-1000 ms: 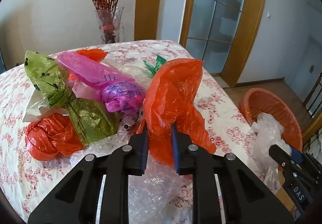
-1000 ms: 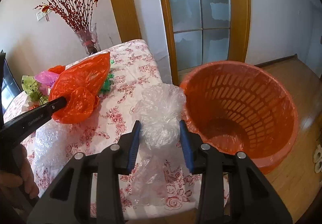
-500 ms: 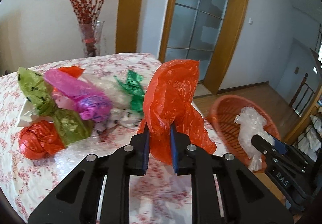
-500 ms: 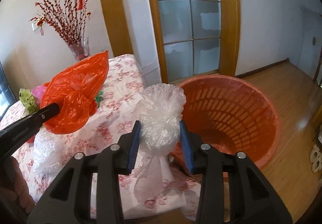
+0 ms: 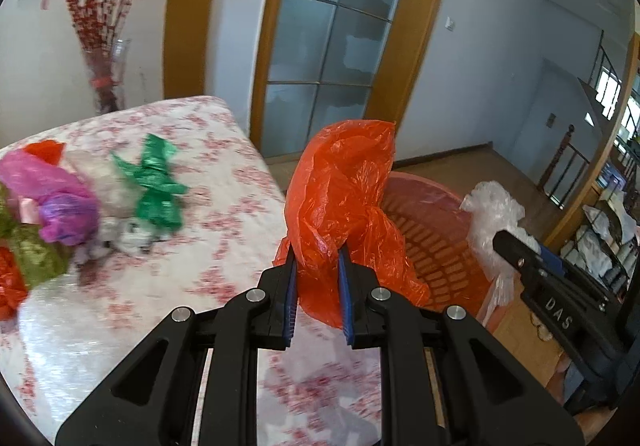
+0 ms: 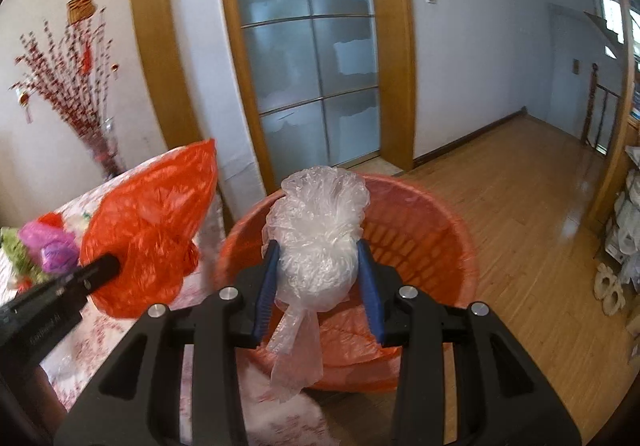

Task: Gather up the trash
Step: 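Grasp the red bag with the left gripper while the right carries the clear bag to the basket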

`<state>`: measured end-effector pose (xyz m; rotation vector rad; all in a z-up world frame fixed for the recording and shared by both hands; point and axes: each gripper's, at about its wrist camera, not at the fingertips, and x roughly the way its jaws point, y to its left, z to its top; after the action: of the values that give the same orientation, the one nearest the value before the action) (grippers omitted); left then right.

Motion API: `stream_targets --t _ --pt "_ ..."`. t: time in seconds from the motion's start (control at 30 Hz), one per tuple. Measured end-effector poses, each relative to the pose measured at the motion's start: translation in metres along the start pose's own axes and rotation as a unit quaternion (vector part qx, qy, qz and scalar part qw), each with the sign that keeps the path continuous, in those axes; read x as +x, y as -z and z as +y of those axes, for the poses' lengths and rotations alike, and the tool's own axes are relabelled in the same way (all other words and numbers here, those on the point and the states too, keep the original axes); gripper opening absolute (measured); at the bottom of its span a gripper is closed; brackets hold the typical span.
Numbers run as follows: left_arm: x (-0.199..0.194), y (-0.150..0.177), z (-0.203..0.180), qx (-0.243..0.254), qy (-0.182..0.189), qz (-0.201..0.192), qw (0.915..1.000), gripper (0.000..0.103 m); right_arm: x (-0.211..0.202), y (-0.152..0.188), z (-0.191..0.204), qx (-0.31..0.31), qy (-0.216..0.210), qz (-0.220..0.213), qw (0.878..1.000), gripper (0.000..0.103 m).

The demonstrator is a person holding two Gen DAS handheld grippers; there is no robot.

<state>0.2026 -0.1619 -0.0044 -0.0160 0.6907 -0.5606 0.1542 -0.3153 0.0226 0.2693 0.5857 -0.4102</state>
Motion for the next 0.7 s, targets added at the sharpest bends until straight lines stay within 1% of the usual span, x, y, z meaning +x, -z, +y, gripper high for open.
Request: stream_targets --t 0.2,0.53,0.57,0.67,0.7 --pt "0.020 0.000 -0.022 0.007 0.024 0.014 0.9996 0.017 0.009 -0.007 -0.028 0.022 0.017 -0.003 1.000 0.038" --pt "0.049 -0.004 -0.047 0.021 0.051 0.031 0.9980 0.017 0.028 -0.018 -0.047 0.042 0.027 -0.005 0.999 0.038" --pt "0.052 -0.004 -0.049 0.021 0.054 0.035 0.9977 0.017 0.030 -0.019 -0.050 0.044 0.025 -0.005 0.999 0.041" --pt "0.060 -0.002 -0.051 0.017 0.057 0.044 0.9973 0.018 0.034 -0.022 -0.052 0.051 0.026 -0.008 0.998 0.041" --pt "0.062 -0.002 -0.051 0.016 0.057 0.047 0.9971 0.022 0.036 -0.023 -0.054 0.053 0.025 -0.007 0.998 0.044"
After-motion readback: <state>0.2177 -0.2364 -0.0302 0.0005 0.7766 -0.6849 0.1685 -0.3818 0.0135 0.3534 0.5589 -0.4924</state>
